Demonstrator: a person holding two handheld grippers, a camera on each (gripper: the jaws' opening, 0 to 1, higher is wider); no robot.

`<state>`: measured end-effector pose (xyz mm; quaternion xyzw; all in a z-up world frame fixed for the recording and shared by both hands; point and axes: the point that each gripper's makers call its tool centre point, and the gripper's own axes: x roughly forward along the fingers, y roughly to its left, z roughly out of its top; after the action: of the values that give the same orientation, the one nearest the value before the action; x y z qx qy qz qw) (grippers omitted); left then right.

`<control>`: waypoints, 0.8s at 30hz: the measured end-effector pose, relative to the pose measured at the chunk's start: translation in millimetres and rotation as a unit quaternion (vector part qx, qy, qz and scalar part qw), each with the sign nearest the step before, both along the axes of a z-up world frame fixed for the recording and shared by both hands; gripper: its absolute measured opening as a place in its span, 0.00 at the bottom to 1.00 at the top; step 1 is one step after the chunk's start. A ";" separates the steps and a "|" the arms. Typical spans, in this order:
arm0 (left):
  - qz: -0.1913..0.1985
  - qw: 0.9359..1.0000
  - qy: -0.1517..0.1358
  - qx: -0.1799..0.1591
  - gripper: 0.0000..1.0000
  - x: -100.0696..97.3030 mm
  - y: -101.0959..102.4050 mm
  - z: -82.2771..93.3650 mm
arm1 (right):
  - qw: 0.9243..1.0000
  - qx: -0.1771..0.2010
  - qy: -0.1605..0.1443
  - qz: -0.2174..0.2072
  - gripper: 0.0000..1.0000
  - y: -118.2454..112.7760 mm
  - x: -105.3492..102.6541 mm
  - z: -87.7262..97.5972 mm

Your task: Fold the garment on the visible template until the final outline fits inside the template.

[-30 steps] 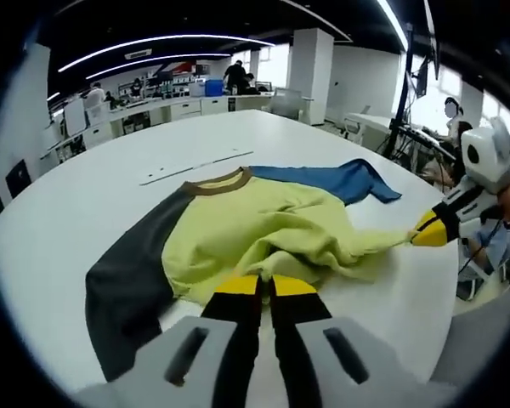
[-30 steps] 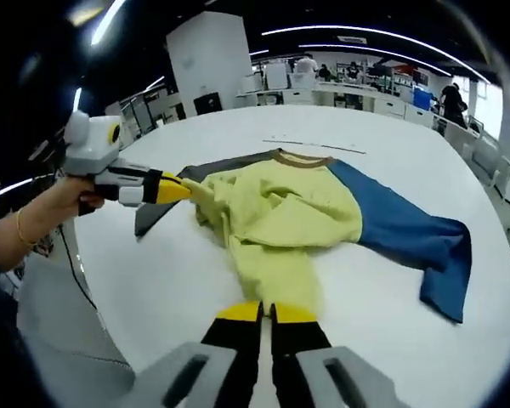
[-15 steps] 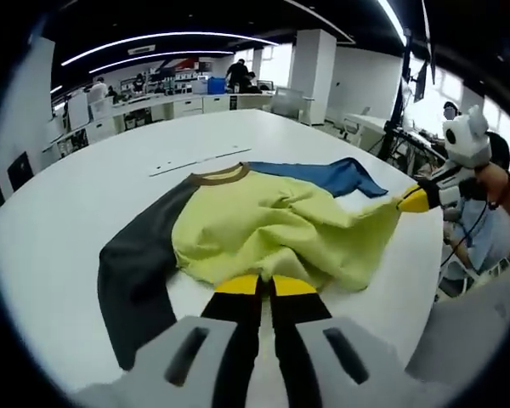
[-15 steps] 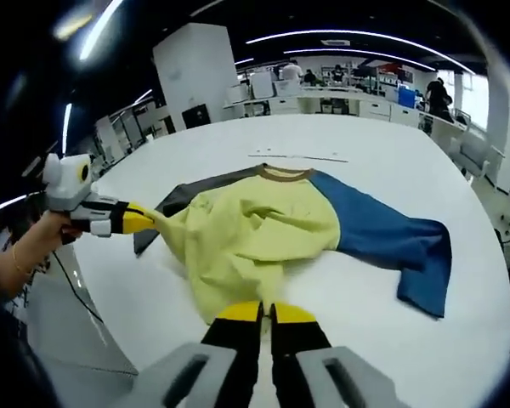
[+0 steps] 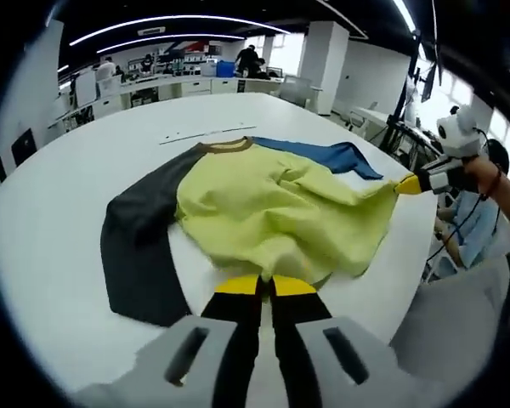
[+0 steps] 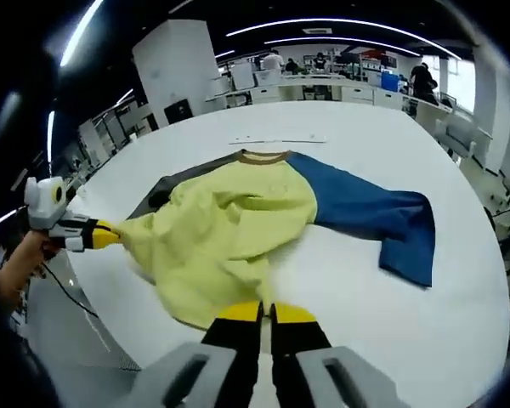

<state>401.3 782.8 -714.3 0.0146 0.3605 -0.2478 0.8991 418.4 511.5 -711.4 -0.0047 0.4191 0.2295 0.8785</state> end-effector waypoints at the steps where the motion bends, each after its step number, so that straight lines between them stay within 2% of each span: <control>1: 0.002 1.000 0.004 0.002 0.01 -2.6 2.5 -1.7 | 1.000 -0.001 0.003 -0.003 0.00 -3.0 -2.0 -2.1; 9: 0.031 0.999 0.035 0.005 0.01 -25.6 21.4 -16.5 | 0.999 -0.009 0.030 -0.032 0.00 -20.8 -18.1 -16.2; 14: 0.036 0.998 0.052 0.010 0.01 -36.4 27.5 -24.1 | 0.998 -0.014 0.041 -0.041 0.00 -27.1 -27.6 -24.7; 19: 0.039 0.997 0.067 0.016 0.01 -46.5 32.4 -30.2 | 0.996 0.002 0.065 -0.059 0.00 -30.8 -38.6 -33.7; 24: 0.046 0.995 0.082 0.022 0.01 -54.5 40.4 -36.2 | 0.995 0.009 0.085 -0.060 0.00 -28.5 -52.0 -42.7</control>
<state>346.8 823.2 -750.5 -0.0028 0.4384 -0.1982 0.8767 366.5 482.9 -754.2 0.0478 0.4896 0.1798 0.8518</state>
